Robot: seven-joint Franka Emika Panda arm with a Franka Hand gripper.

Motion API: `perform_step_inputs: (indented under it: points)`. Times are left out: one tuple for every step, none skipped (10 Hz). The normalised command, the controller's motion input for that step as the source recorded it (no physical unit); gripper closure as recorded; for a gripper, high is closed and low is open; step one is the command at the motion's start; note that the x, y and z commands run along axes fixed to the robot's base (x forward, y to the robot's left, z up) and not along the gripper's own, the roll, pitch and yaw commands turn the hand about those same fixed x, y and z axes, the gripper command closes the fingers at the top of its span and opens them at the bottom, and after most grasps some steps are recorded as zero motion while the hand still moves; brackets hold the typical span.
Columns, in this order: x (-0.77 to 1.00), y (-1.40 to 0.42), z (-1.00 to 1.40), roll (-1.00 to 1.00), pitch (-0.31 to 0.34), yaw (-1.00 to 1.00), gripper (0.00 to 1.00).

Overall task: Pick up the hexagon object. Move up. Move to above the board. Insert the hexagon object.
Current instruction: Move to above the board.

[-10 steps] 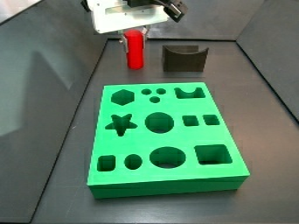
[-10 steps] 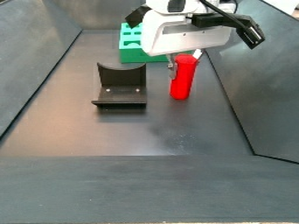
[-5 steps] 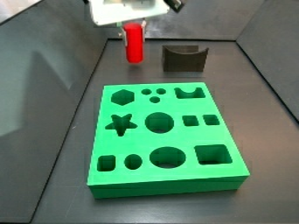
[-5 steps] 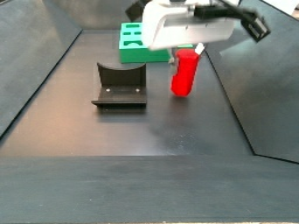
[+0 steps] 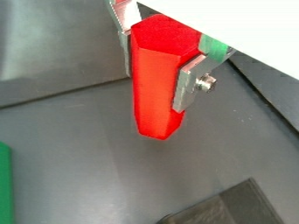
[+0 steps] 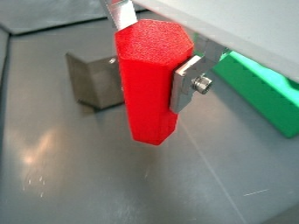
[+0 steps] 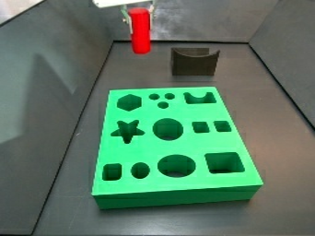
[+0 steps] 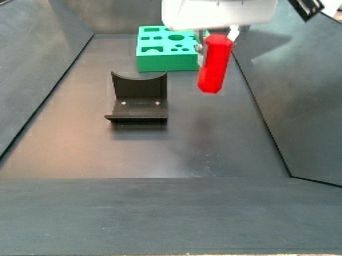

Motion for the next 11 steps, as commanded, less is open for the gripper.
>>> perform_step_inputs:
  points:
    - [0.03, -0.16, 1.00, -0.08, 0.058, -0.30, 1.00]
    - [0.03, -0.14, 1.00, -0.07, 0.063, -0.20, 1.00]
    - [0.03, -0.13, 1.00, -0.05, 0.070, -0.12, 1.00]
    - [0.03, -0.12, 1.00, -0.04, 0.076, -0.08, 1.00]
    - [0.03, -0.11, 1.00, -0.03, 0.083, -0.06, 1.00]
    - [0.03, -0.09, 1.00, -0.01, 0.084, -0.04, 1.00]
    - [0.03, -0.08, 1.00, 0.00, 0.083, -0.03, 1.00]
    - [0.03, -0.07, 0.98, 0.01, 0.085, -0.02, 1.00]
    - [0.03, -0.05, 0.81, 0.01, 0.085, -0.01, 1.00]
    - [0.02, -0.03, 0.59, 0.02, 0.087, 0.00, 1.00]
    - [0.02, -0.02, 0.42, 0.03, 0.089, 0.00, 1.00]
